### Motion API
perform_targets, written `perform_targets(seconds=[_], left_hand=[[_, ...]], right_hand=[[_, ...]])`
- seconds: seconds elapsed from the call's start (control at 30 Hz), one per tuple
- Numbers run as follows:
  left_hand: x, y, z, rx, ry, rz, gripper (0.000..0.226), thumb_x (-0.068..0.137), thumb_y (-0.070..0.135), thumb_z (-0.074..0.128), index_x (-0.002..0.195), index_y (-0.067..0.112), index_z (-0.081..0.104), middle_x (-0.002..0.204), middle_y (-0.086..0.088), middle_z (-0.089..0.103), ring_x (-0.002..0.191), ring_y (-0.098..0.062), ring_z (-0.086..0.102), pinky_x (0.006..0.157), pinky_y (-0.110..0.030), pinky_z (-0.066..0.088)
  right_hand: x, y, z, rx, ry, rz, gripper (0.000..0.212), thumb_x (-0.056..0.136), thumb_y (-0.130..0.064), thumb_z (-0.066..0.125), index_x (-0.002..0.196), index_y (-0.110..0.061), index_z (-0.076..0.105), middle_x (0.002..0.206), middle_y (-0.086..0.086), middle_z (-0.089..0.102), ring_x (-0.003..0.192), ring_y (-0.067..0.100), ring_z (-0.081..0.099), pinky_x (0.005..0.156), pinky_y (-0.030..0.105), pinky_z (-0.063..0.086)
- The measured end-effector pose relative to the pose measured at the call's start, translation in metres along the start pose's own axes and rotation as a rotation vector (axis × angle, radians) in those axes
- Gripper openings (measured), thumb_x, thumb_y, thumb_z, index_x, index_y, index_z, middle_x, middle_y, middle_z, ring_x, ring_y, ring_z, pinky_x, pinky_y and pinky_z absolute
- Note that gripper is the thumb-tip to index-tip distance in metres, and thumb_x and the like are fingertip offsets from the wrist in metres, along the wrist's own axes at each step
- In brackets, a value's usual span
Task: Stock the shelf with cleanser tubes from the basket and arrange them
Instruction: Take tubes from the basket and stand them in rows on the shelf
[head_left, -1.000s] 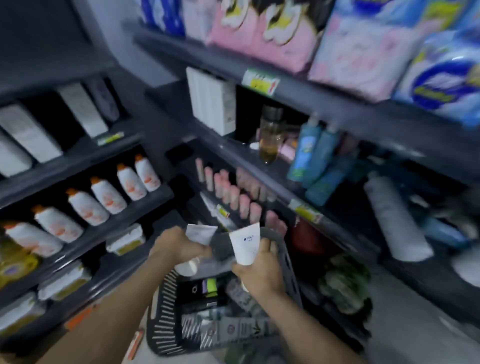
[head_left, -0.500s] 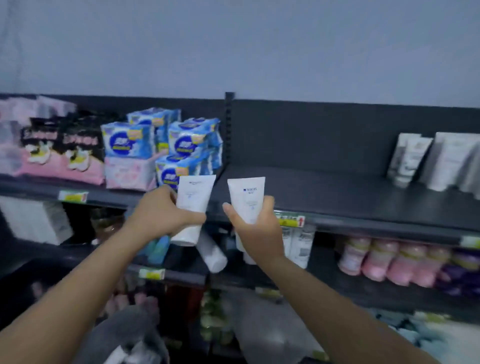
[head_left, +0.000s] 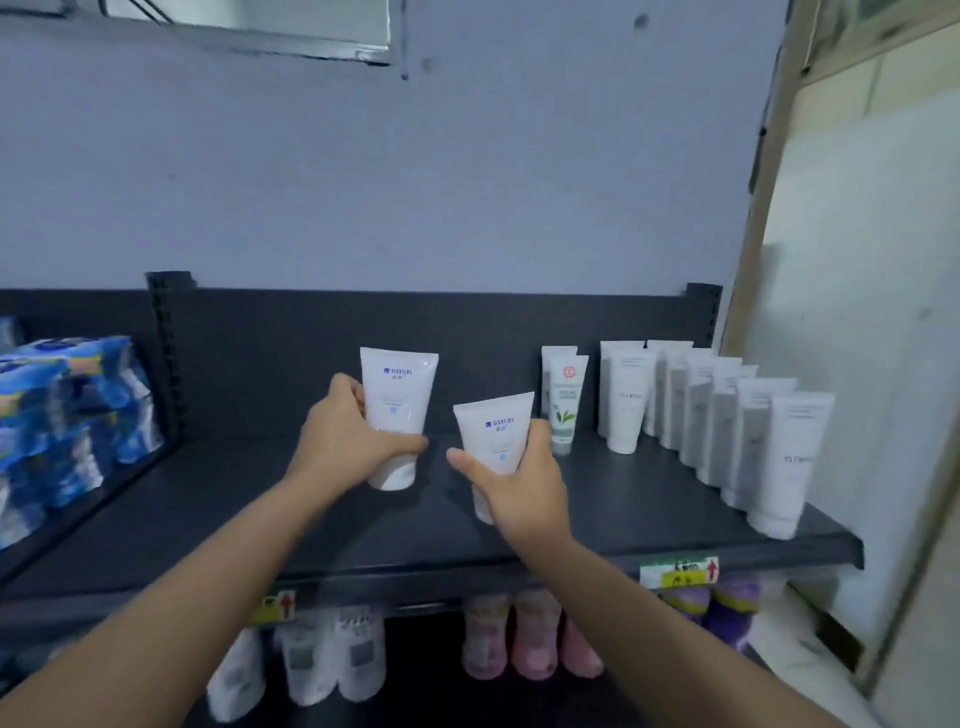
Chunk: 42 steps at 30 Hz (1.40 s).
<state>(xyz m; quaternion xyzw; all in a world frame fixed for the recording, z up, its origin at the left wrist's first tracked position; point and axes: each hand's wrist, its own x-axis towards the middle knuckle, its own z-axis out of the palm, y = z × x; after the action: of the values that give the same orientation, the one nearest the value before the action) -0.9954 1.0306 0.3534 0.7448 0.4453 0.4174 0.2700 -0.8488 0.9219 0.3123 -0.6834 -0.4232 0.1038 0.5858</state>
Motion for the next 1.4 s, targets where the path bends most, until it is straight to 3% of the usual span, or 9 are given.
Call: perform_targets(seconds=[0.13,0.33,0.5,0.83,0.97,1.13,1.23,1.33,1.4], left_hand=[[0.03,0.009,0.046,-0.032,-0.003,-0.021,0.068,0.052,0.035,0.092,0.098,0.015,0.046,0.093,0.006,0.059,0.083,-0.01,0.06,0.061,-0.027,0.047],[0.071,0.005,0.086,0.056,-0.02,-0.005,0.071,0.048,0.041,0.092,0.094,0.016,0.045,0.092,0.006,0.06,0.084,-0.014,0.062,0.07,-0.037,0.053],[0.104,-0.007,0.11,0.065,-0.048,-0.02,0.071,0.051,0.04,0.091,0.096,0.012,0.043,0.092,0.004,0.058,0.085,-0.018,0.06,0.065,-0.034,0.049],[0.16,-0.033,0.139,-0.011,-0.217,0.042,0.061,0.046,0.05,0.081,0.089,0.024,0.047,0.086,0.01,0.066,0.08,-0.009,0.065,0.069,-0.04,0.059],[0.17,-0.04,0.146,-0.025,-0.222,0.04,0.062,0.049,0.052,0.075,0.091,0.019,0.043,0.085,0.006,0.063,0.078,-0.013,0.063,0.068,-0.04,0.057],[0.172,-0.04,0.153,-0.028,-0.262,0.027,0.06,0.052,0.053,0.062,0.092,0.021,0.032,0.095,0.0,0.06,0.089,-0.021,0.061,0.077,-0.045,0.055],[0.168,-0.035,0.156,-0.08,-0.289,-0.011,0.061,0.056,0.054,0.049,0.1,0.014,0.036,0.104,-0.007,0.062,0.098,-0.028,0.06,0.083,-0.04,0.05],[0.166,-0.031,0.157,-0.137,-0.297,-0.103,0.065,0.049,0.061,0.032,0.096,0.016,0.04,0.108,-0.01,0.063,0.103,-0.033,0.058,0.093,-0.046,0.046],[0.169,-0.035,0.157,0.01,-0.299,-0.019,0.049,0.068,0.051,0.046,0.1,0.015,0.035,0.106,-0.007,0.06,0.098,-0.031,0.057,0.087,-0.047,0.049]], right_hand=[[0.039,0.031,-0.02,0.011,0.031,0.055,0.056,0.063,-0.052,0.08,0.095,-0.023,0.045,0.09,-0.012,0.063,0.087,0.012,0.061,0.079,0.039,0.053],[0.082,0.057,-0.025,-0.025,0.071,0.103,0.062,0.05,-0.055,0.082,0.093,-0.026,0.048,0.092,-0.009,0.065,0.09,0.018,0.062,0.081,0.043,0.053],[0.103,0.068,-0.01,-0.011,0.075,0.162,0.077,0.047,-0.055,0.083,0.11,-0.023,0.051,0.098,-0.008,0.065,0.094,0.015,0.063,0.084,0.041,0.054],[0.157,0.068,0.046,0.045,0.067,0.167,0.062,0.057,-0.033,0.089,0.101,-0.02,0.048,0.095,-0.007,0.065,0.09,0.011,0.063,0.071,0.028,0.051],[0.162,0.077,0.06,0.036,0.06,0.167,0.064,0.051,-0.041,0.088,0.097,-0.025,0.047,0.089,-0.005,0.068,0.085,0.014,0.066,0.071,0.036,0.056],[0.157,0.08,0.068,0.03,0.097,0.158,0.065,0.054,-0.042,0.088,0.1,-0.022,0.048,0.096,-0.008,0.066,0.092,0.013,0.063,0.078,0.035,0.054],[0.155,0.077,0.073,0.033,0.079,0.138,0.063,0.057,-0.039,0.089,0.101,-0.021,0.047,0.096,-0.01,0.064,0.093,0.01,0.061,0.076,0.03,0.053],[0.154,0.075,0.076,0.004,0.059,0.134,0.064,0.06,-0.044,0.087,0.101,-0.02,0.044,0.098,-0.008,0.063,0.093,0.011,0.06,0.075,0.03,0.052],[0.153,0.076,0.078,-0.018,0.059,0.137,0.064,0.061,-0.048,0.085,0.1,-0.019,0.043,0.099,-0.005,0.063,0.094,0.014,0.06,0.075,0.032,0.053]])
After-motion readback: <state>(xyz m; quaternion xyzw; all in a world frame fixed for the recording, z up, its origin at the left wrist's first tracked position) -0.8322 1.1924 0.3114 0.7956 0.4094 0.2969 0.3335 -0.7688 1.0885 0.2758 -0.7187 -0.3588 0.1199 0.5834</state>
